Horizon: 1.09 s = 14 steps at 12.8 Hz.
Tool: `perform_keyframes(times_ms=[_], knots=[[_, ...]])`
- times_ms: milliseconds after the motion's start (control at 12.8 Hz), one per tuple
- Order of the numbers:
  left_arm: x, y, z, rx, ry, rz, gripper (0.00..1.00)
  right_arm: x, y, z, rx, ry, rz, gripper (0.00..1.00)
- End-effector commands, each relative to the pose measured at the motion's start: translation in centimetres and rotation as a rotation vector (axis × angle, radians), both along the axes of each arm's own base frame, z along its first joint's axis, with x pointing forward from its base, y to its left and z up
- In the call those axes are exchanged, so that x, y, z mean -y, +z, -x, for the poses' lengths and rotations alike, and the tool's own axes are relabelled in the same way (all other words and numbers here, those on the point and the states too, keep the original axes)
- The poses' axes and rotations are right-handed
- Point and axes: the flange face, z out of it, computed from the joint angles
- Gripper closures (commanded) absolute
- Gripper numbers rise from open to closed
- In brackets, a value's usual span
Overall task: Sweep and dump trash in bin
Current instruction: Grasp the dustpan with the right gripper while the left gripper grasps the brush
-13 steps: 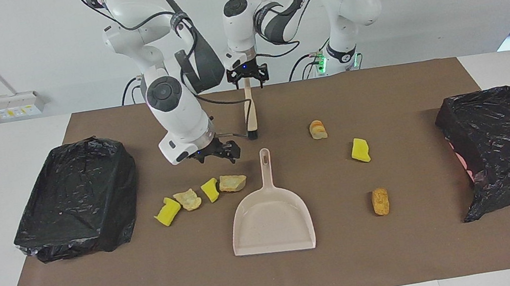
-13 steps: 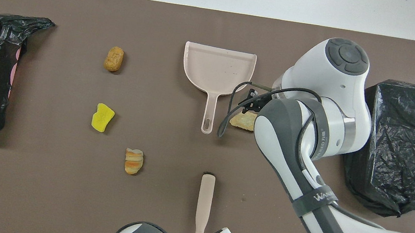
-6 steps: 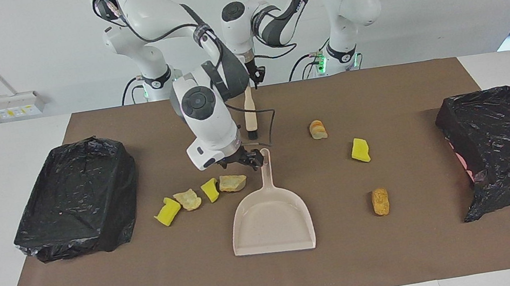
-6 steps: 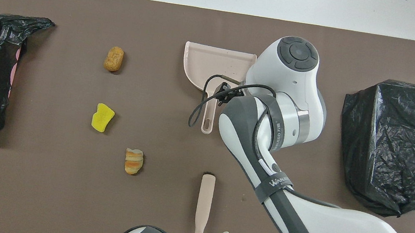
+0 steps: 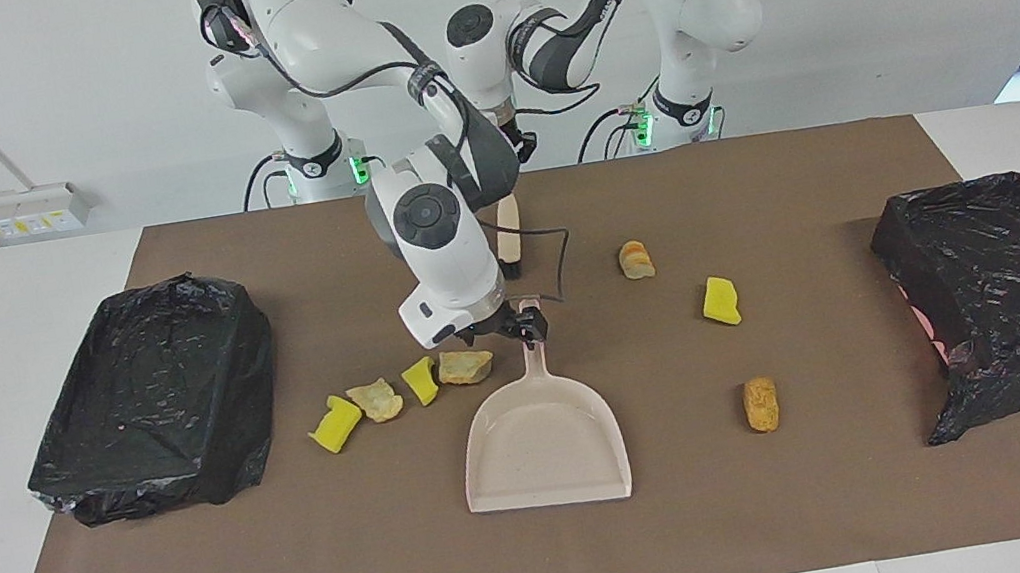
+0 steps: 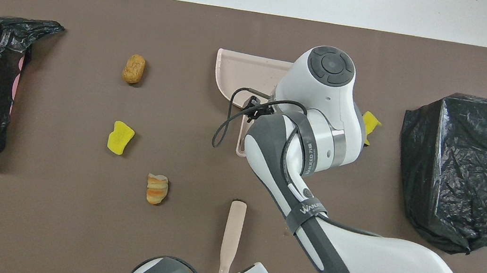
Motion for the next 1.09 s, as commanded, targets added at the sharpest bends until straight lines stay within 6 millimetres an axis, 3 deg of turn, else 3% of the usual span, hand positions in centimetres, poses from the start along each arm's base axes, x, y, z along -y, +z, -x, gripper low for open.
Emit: perform_keyframes(times_ms=[0, 312, 468, 624, 1013], knots=[[-3.2, 3.2, -1.8, -0.043, 0.017, -0.046, 1.00, -1.2, 0.1, -0.2, 0.011, -0.024, -0.026, 0.00], [-9.4, 5.5, -7.1, -0.019, 0.131, -0.126, 1.00, -1.6, -0.1, -0.3, 0.028, -0.027, -0.038, 0.00], [-11.9, 5.2, -10.3, 0.017, 0.189, -0.148, 1.00, -1.6, -0.4, -0.2, 0.023, -0.011, -0.037, 0.00], [-15.4, 4.5, -14.3, 0.058, 0.251, -0.161, 1.00, -3.2, -0.8, 0.8, 0.016, 0.031, -0.045, 0.00], [-26.7, 3.6, -24.5, 0.046, 0.155, -0.116, 1.00, -4.2, -1.9, 2.4, 0.002, 0.117, -0.029, 0.00]])
